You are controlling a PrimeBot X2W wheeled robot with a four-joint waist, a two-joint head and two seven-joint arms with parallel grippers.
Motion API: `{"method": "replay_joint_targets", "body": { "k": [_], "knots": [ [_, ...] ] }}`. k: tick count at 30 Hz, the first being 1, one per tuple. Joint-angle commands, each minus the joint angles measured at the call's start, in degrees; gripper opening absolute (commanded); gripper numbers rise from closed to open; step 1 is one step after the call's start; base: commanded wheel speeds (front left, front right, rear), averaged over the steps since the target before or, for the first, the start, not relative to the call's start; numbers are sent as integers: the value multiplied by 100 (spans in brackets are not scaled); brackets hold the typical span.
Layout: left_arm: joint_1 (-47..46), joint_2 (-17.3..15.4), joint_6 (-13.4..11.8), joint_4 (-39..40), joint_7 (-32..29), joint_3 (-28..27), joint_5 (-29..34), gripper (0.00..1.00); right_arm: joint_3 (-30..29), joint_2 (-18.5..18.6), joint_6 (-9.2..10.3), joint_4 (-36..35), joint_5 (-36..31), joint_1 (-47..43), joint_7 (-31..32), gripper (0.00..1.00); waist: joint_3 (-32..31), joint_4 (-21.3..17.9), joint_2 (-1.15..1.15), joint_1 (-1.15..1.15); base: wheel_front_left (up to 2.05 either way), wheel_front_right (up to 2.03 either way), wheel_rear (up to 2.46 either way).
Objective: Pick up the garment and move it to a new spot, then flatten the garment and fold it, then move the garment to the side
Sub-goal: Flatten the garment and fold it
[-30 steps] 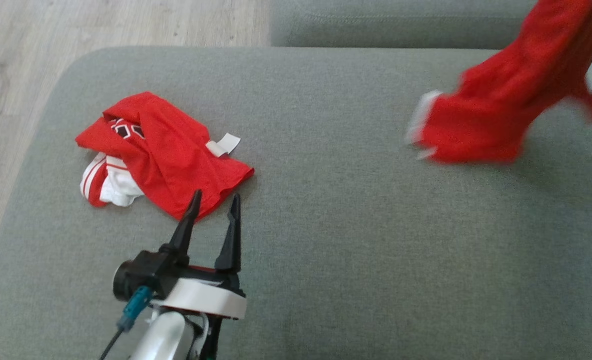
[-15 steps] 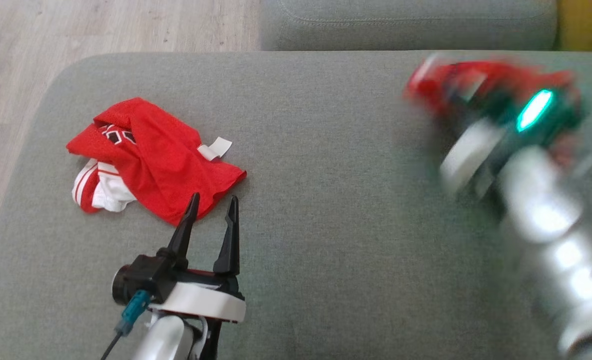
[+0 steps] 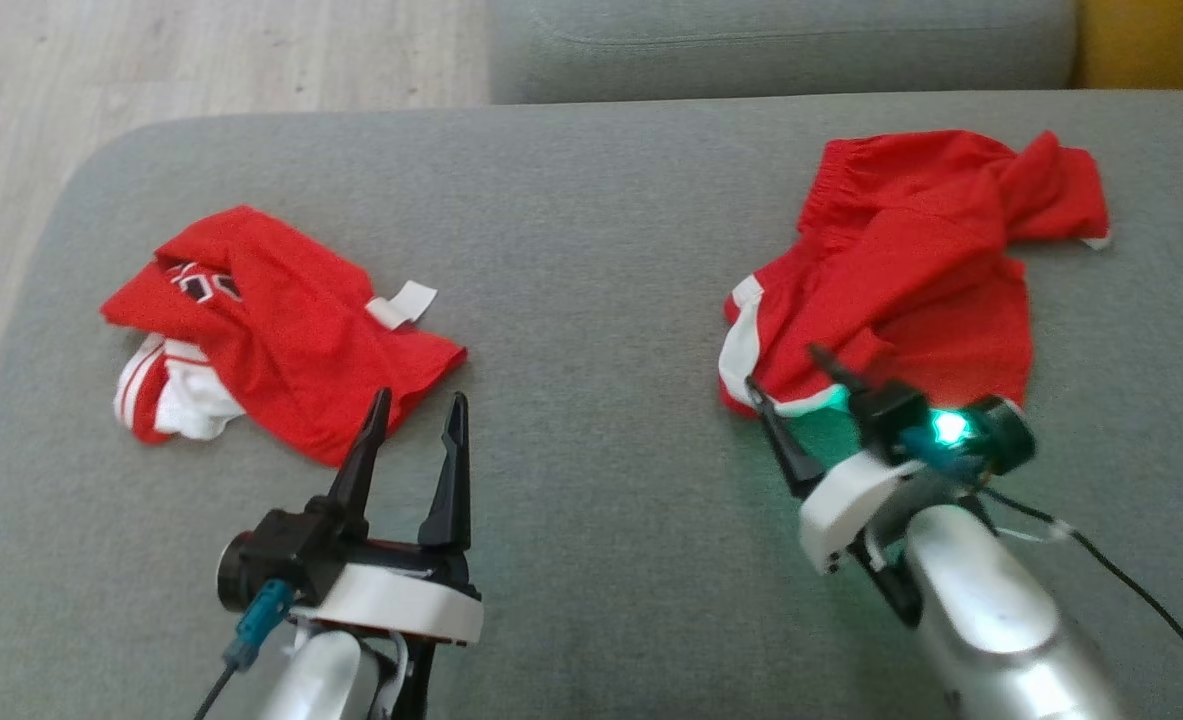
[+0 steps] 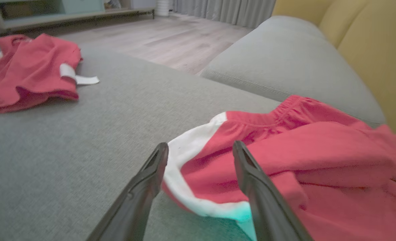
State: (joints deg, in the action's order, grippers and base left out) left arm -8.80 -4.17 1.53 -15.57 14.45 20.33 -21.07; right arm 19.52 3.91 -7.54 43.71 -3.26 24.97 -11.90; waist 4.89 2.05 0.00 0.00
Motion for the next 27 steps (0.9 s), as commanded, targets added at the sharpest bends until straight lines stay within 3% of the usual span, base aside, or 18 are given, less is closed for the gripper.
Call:
{"method": "replay_joint_targets", "body": {
  "k": [1,8,12,19,27],
  "knots": [
    [-78,4,5,169,55,-205,72,100,0,-82,5,-205,73,-24,-73,100,-12,-58,0,0,0,0,0],
    [-89,17,27,221,55,-253,118,100,-1225,-100,5,-1392,491,-791,-262,100,-29,-363,0,0,0,0,0],
    [-102,31,57,230,55,-246,147,100,-1762,-101,5,-1621,898,-1334,-277,100,15,-500,0,0,0,0,0],
    [-183,53,107,199,55,-182,207,100,-2239,-102,5,-1381,1246,-1297,-279,100,213,-561,0,0,0,0,0],
    [-316,65,167,149,55,-143,267,100,-2371,-102,5,-426,1742,-720,-259,100,472,-407,0,0,0,0,0]
  ]
}}
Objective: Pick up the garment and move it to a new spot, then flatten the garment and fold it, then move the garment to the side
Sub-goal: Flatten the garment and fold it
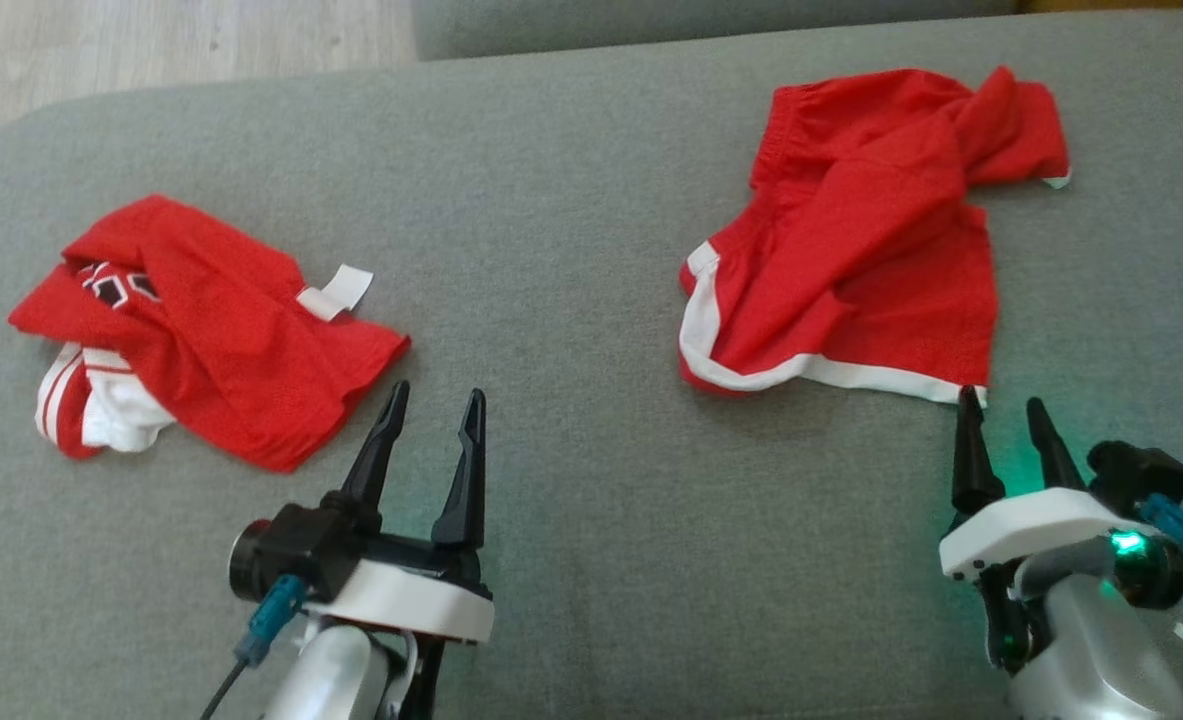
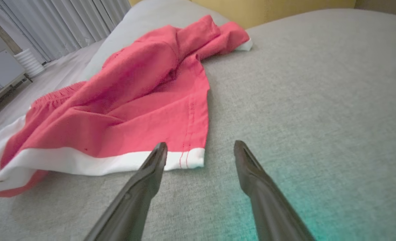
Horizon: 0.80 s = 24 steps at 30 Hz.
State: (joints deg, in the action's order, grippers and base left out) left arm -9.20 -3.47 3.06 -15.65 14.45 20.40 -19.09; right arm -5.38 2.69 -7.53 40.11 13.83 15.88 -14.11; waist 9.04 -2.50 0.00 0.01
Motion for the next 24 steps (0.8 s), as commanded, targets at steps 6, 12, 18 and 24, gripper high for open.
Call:
{"method": "replay_joint_targets", "body": {
  "k": [6,12,18,24],
  "knots": [
    [-338,5,19,146,55,-151,88,100,171,20,4,437,61,516,-75,100,199,120,0,-1,0,0,0],
    [-390,9,22,114,55,-186,107,100,320,19,4,667,-39,690,-86,0,250,104,0,-1,0,0,0],
    [-392,-16,25,80,55,-232,122,100,131,19,4,437,-342,605,-87,0,156,-57,0,-1,0,0,0],
    [-408,-76,73,61,55,-203,173,100,-352,19,4,143,-650,283,-88,0,2,-398,0,-1,0,0,0]
  ]
}}
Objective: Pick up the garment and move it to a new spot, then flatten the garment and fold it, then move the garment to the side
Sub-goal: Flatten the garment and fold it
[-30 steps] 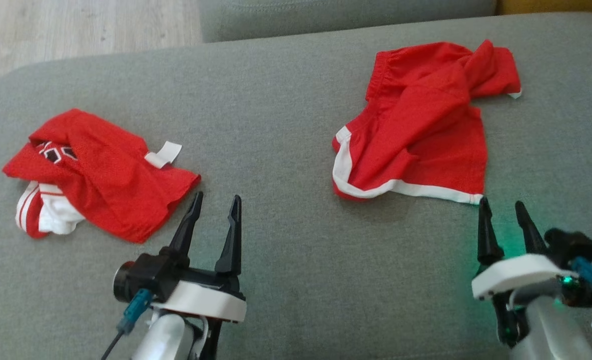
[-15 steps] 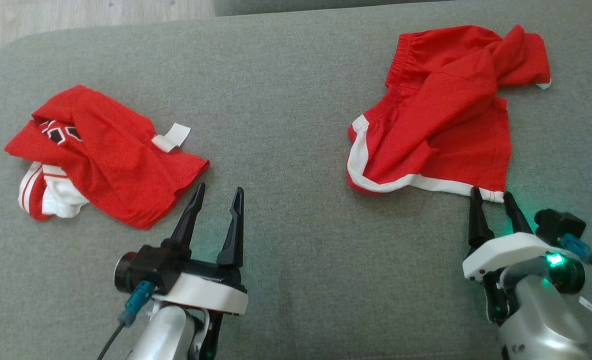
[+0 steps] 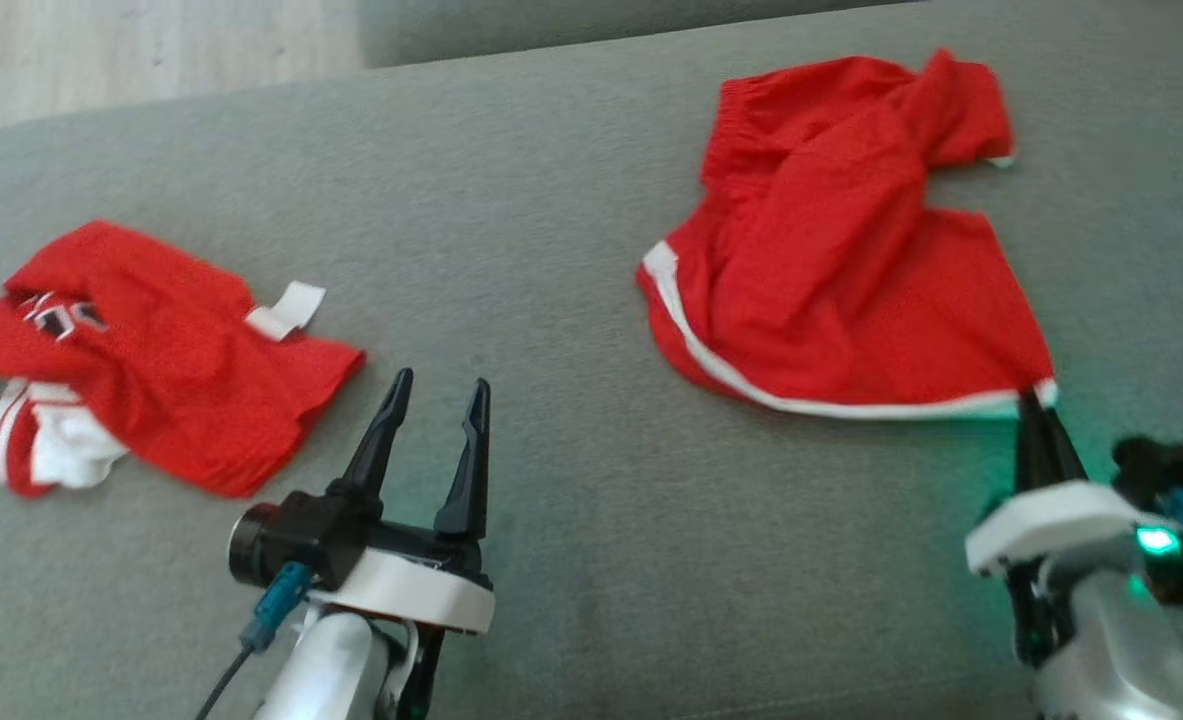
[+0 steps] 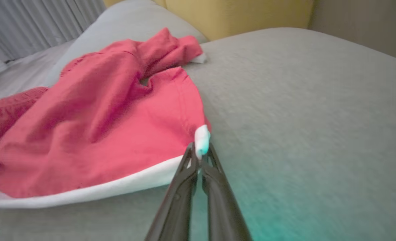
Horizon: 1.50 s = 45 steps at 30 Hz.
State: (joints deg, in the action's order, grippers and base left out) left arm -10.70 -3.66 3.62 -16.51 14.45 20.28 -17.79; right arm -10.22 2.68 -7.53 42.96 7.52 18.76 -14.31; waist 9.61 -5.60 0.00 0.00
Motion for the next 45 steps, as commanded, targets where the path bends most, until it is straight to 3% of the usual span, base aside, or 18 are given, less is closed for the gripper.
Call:
{"method": "replay_joint_targets", "body": {
  "k": [1,7,16,26,38,39,40,45],
  "knots": [
    [-279,-67,33,132,52,-155,61,100,51,20,4,-184,-72,-65,-68,0,-66,-148,0,0,0,0,0],
    [-709,-210,238,3,-219,378,315,100,-80,20,4,-347,-56,-243,3,0,75,-503,0,0,0,0,0],
    [-2332,-381,382,-921,-1118,1444,371,100,520,20,4,-424,333,22,-8,0,586,-1087,0,0,0,0,0],
    [-3641,-658,386,-2042,-1476,2158,-303,100,1015,20,4,-350,640,292,-53,0,896,-1442,0,0,0,0,0],
    [-4049,-632,386,-2704,-1480,2795,-944,100,1137,20,4,-369,736,359,-67,0,1014,-1534,0,0,0,0,0],
    [-4057,-611,386,-2704,-1473,2859,-1059,43,1138,20,4,-377,735,358,-67,0,1021,-1530,0,0,0,0,0],
    [-4069,-604,386,-2687,-1448,2938,-1160,0,1140,20,4,-384,731,360,-67,0,1022,-1527,0,0,0,0,0],
    [-4137,-717,386,-2610,-1232,3299,-1564,0,1091,20,4,-480,654,362,-68,0,920,-1467,0,0,0,0,0]
  ]
}}
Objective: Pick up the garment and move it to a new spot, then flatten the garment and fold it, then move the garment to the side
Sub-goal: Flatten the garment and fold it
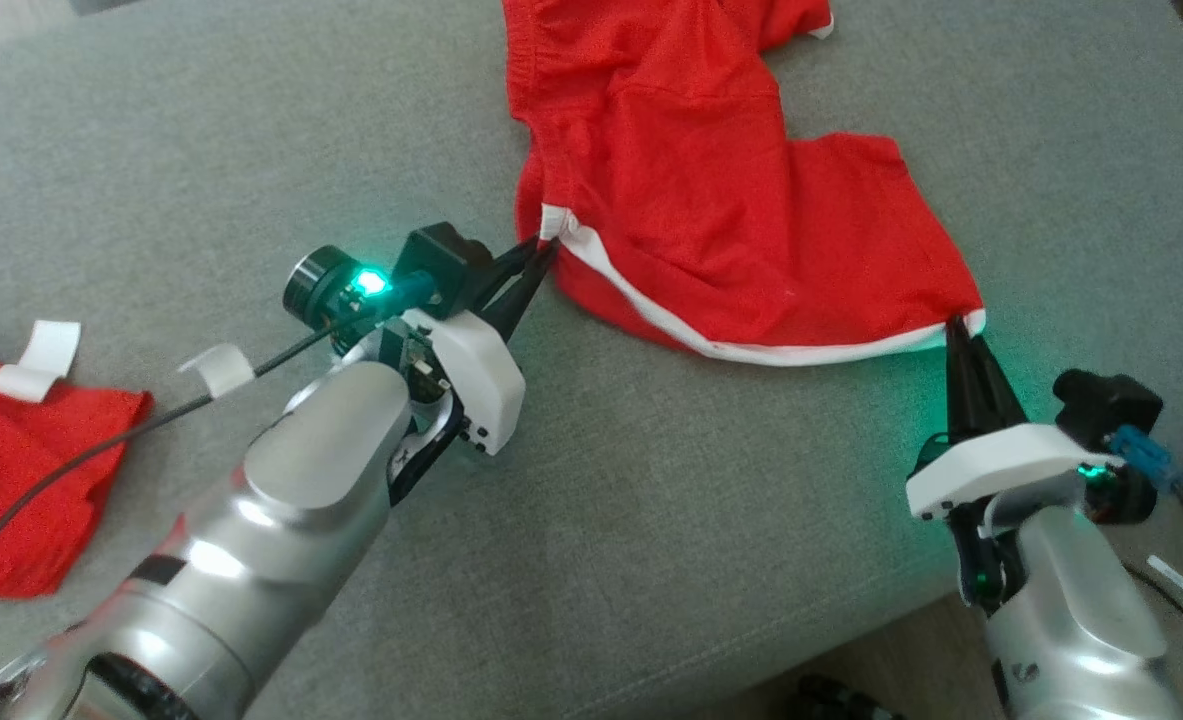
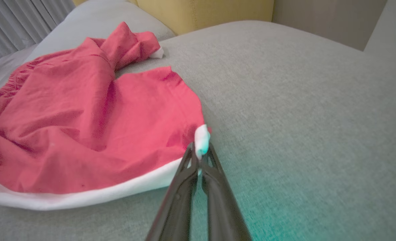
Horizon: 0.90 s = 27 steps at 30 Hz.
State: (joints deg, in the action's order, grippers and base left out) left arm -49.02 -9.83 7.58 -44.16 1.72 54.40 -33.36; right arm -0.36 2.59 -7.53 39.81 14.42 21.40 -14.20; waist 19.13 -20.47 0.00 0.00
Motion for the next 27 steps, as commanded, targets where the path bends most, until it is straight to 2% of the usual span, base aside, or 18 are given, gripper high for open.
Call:
{"method": "replay_joint_targets", "body": {
  "k": [1,9,15,22,27],
  "knots": [
    [-317,-128,-9,171,114,-68,-71,0,88,29,4,-205,-69,93,-79,0,-74,40,0,0,0,0,0],
    [-465,-365,-9,360,631,-3,-591,0,-98,29,4,-630,-564,289,-30,0,-563,296,0,0,0,0,0],
    [-592,-596,-9,547,823,-118,-872,0,-142,64,4,-1108,-757,889,525,0,-1022,548,0,0,0,0,0],
    [-730,-815,-87,934,1013,-336,-963,0,320,521,4,-1700,-475,1732,1028,0,-1582,886,0,0,0,0,0],
    [-635,-1001,-222,1490,959,-477,-1095,0,577,818,4,-1988,-344,1929,1311,0,-1878,1152,0,0,0,0,0]
  ]
}}
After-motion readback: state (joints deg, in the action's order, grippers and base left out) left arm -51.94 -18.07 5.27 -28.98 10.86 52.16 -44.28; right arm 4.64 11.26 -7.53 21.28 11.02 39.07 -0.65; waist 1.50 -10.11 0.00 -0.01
